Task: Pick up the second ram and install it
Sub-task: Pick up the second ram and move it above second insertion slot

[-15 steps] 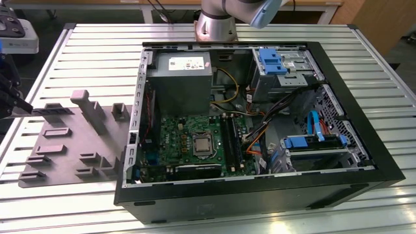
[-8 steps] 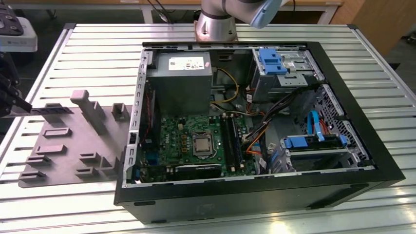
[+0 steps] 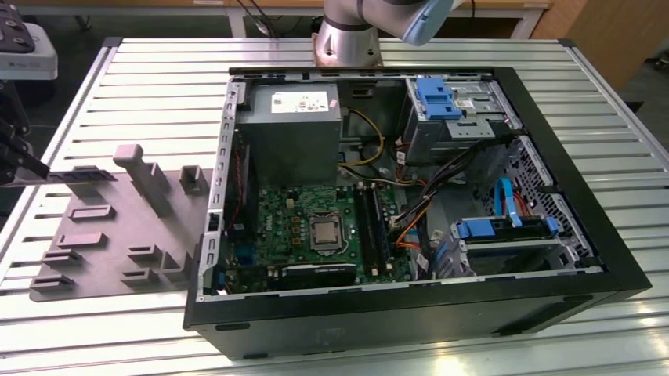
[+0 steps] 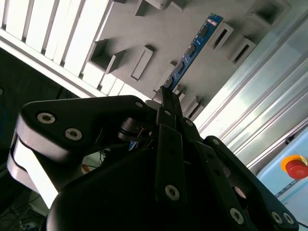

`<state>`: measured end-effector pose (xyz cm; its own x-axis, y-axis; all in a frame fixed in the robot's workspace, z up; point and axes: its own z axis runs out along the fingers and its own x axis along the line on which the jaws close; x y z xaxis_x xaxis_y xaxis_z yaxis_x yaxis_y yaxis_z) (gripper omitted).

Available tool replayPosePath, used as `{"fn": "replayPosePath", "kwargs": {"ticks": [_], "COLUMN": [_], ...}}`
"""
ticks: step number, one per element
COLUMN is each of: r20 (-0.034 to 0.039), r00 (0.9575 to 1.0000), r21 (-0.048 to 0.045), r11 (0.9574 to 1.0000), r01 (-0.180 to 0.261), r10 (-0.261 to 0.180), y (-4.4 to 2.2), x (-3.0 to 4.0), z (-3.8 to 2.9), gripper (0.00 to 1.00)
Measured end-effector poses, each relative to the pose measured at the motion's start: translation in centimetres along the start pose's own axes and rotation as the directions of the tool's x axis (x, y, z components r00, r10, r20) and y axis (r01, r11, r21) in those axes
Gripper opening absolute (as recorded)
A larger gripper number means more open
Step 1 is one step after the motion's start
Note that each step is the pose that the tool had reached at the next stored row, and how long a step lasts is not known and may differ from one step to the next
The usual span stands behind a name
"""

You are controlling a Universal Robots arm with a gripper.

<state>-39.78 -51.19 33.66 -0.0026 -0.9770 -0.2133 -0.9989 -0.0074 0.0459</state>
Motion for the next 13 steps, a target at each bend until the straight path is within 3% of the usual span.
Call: {"fn": "replayPosePath", "kwargs": {"ticks": [13], "r20": [0.0000], "r00": [1.0000], "r21": [0.0000], "r11": [1.0000], "r01": [0.000], "r10": [0.000], "y": [0.02], "x": [-0.10], "z": [-0.48], "gripper": [0.11]}}
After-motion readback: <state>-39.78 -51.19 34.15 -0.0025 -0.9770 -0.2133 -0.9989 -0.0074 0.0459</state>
